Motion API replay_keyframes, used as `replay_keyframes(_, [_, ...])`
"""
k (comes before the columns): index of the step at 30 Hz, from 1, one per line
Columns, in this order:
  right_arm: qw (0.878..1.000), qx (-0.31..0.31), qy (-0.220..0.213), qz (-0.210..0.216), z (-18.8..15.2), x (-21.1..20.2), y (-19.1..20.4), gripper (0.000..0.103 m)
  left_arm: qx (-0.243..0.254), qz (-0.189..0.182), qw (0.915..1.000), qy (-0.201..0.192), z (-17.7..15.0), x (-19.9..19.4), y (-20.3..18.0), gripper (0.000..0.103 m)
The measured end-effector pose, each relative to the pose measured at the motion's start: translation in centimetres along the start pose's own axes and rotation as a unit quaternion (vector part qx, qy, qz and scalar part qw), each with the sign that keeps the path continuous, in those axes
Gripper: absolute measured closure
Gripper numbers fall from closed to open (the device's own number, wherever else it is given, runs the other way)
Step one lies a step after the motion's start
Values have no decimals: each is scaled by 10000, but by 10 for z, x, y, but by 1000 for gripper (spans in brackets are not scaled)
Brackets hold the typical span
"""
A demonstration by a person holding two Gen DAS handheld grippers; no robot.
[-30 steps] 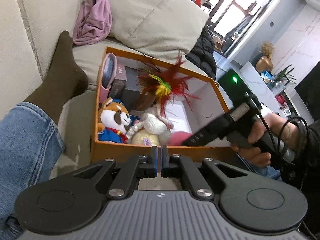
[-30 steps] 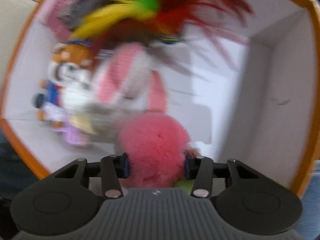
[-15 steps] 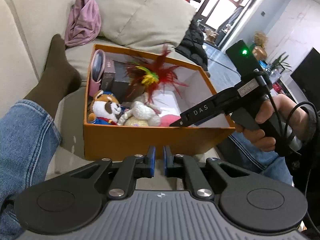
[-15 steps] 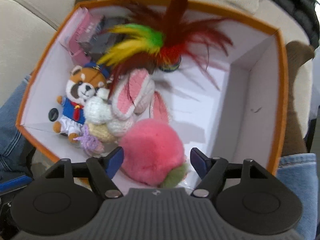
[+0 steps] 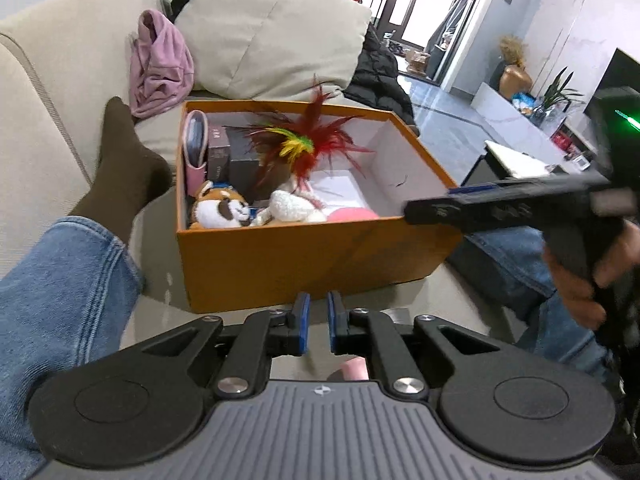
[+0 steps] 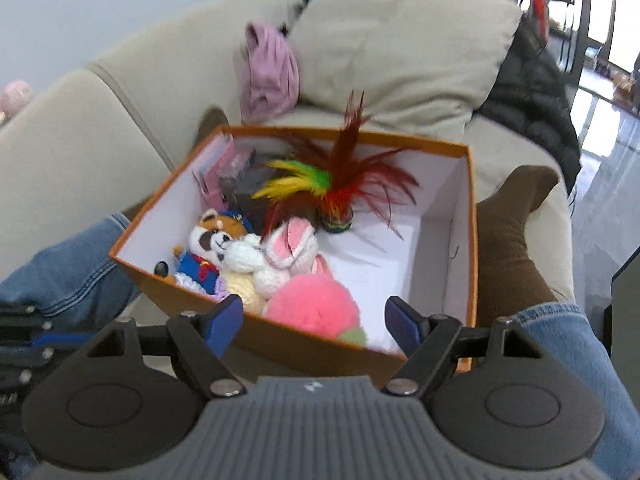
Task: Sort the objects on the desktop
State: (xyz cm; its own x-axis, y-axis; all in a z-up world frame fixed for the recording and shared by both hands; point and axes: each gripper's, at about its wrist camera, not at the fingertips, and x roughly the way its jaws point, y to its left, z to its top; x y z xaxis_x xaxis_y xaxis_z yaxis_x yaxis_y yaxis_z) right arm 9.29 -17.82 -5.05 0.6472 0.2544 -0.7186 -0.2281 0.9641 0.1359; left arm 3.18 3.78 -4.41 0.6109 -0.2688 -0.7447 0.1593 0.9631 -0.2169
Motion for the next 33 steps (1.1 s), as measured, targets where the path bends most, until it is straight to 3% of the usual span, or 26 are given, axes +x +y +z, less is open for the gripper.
replay_keyframes(3, [9992, 97, -392, -75, -29, -11, 3, 24, 54, 50, 10000, 13, -8, 2, 0, 89])
replay_keyframes(6, [9984, 324, -455, -36, -61, -15, 4, 24, 100, -27, 9997, 241, -17, 7, 0, 89])
replay_keyframes(12, [9977, 577, 335, -94, -105, 1, 5, 24, 71, -210, 9973, 696, -38, 19, -6, 89])
replay_keyframes(15, [9935, 791, 747, -346, -114, 12, -1, 26, 45, -200, 9963, 837, -46, 23, -10, 89])
replay_keyframes(17, [9908, 940, 876, -416, -119, 16, -4, 34, 27, -183, 9956, 920, -49, 25, -12, 89])
replay_keyframes(24, [9864, 1246, 1036, -256, -128, 18, -8, 35, -232, -191, 9948, 971, -57, 25, -5, 87])
replay_keyframes(33, [9823, 1460, 1169, -118, -138, 20, -15, 39, -279, -399, 9917, 1190, -63, 40, -11, 77])
